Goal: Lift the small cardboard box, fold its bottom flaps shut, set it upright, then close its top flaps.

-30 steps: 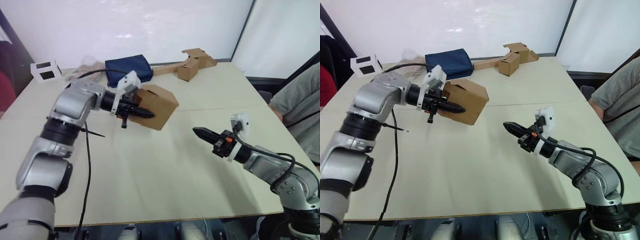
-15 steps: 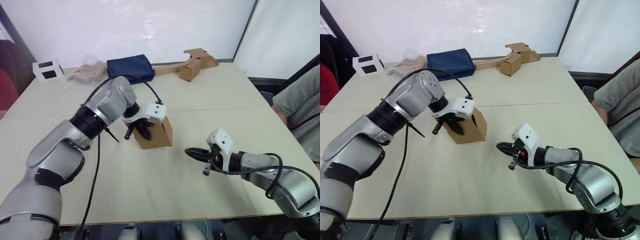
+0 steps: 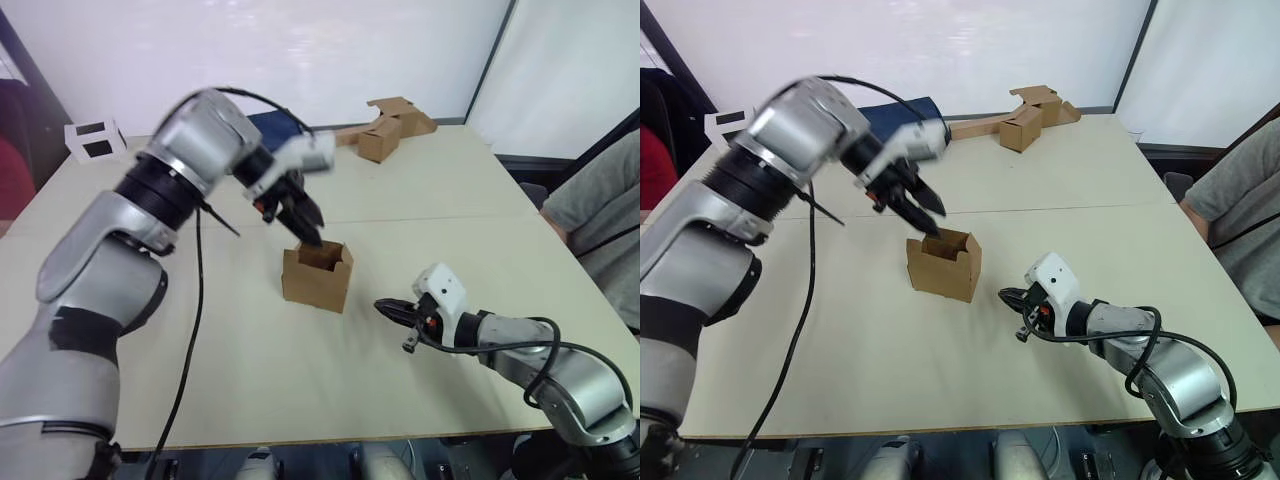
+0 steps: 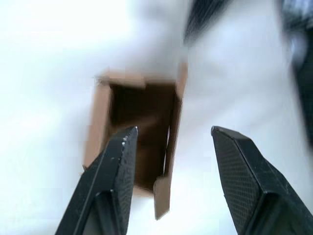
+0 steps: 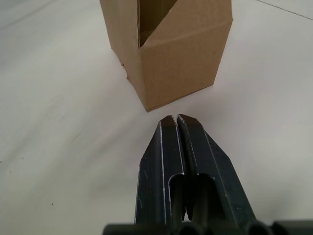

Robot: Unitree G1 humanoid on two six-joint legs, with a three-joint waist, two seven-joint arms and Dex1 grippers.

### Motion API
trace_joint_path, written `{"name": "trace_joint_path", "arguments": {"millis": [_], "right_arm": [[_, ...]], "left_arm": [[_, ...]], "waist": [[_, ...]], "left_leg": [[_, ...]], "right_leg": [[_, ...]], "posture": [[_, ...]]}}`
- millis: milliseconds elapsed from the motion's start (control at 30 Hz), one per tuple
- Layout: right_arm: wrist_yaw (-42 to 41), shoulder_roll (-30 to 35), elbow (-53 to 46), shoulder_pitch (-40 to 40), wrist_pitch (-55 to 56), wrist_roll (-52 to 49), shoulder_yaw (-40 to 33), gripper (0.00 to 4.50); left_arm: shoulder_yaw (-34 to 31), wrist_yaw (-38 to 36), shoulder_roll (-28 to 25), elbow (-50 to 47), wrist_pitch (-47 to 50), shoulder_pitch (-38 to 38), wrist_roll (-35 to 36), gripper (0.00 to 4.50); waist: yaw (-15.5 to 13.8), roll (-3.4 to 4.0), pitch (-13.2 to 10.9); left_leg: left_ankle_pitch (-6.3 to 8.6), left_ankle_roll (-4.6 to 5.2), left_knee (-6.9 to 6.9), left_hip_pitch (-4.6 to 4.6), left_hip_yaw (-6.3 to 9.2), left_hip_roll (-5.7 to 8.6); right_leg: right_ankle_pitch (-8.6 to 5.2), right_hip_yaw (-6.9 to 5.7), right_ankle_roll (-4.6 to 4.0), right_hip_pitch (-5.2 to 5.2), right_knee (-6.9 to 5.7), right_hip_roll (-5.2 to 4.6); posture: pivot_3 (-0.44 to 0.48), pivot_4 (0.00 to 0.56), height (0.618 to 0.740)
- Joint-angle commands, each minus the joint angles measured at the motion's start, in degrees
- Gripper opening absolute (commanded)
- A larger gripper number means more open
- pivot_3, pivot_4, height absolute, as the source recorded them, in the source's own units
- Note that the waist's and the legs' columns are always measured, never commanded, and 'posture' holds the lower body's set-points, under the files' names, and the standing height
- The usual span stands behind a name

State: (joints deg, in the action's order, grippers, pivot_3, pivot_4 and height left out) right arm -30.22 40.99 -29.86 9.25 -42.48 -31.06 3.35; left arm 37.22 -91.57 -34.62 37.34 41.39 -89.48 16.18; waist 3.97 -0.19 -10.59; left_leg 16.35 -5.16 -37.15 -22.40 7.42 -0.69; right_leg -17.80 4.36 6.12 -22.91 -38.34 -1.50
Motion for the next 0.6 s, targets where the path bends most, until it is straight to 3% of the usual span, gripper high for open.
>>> {"name": "trace_joint_path", "arguments": {"millis": [33,100,200,333,467,600], "right_arm": [[0.73,-1.64,0.81,-1.01,2.44,1.96,-1.97,0.0],[1.19,-2.74,2.24,-1.35,3.57,3.22,-2.0,0.0],[2.52,-4.95,5.2,-0.4,5.53,5.39,-1.96,0.0],[3.29,-9.26,8.84,2.77,6.42,5.58,-2.53,0.0],[2.31,-9.19,11.21,5.27,5.43,8.08,-0.28,0.0],[2.75,-10.15,11.99,5.86,4.8,9.85,1.28,0.0]], "left_arm": [[-17.44,11.88,-0.03,9.32,5.34,-2.27,4.24,2.48],[-25.06,19.4,-1.47,9.75,2.75,1.81,4.89,2.48],[-31.96,26.18,-3.57,5.94,1.49,10.67,4.94,1.81],[-40.14,32.37,-4.15,-0.01,-3.13,25.27,6.15,0.18],[-45.03,38.63,-0.99,-12.28,-2.29,41.0,8.32,0.08],[-43.24,41.59,1.61,-25.8,-1.52,52.73,8.1,0.08]], "waist": [[0.0,0.0,0.0],[0.13,0.03,0.02],[0.19,0.14,0.09],[-0.13,0.11,0.08],[-1.01,0.03,0.12],[-1.78,-0.02,0.14]], "left_leg": [[0.01,0.01,0.01,-0.01,0.01,0.0],[0.02,0.05,0.01,0.01,0.0,-0.01],[0.02,0.04,0.02,0.08,-0.02,-0.02],[-0.04,-0.07,-0.03,0.07,-0.03,-0.05],[-0.3,-0.55,-0.11,-0.17,-0.03,0.03],[-0.3,-0.55,-0.11,-0.15,0.0,0.03]], "right_leg": [[0.0,0.0,0.0,-0.01,0.0,0.0],[-0.01,0.02,0.01,-0.02,0.01,-0.01],[-0.01,0.07,0.01,-0.03,-0.06,-0.02],[0.0,0.1,0.0,-0.11,-0.22,-0.03],[0.01,0.06,0.01,-0.25,-0.22,-0.19],[0.02,0.03,0.0,-0.2,-0.25,-0.19]], "posture": [[0.0,0.15,0.74],[0.0,0.15,0.74],[0.0,0.15,0.74],[0.0,0.15,0.74],[0.0,0.15,0.74],[0.0,0.15,0.74]]}}
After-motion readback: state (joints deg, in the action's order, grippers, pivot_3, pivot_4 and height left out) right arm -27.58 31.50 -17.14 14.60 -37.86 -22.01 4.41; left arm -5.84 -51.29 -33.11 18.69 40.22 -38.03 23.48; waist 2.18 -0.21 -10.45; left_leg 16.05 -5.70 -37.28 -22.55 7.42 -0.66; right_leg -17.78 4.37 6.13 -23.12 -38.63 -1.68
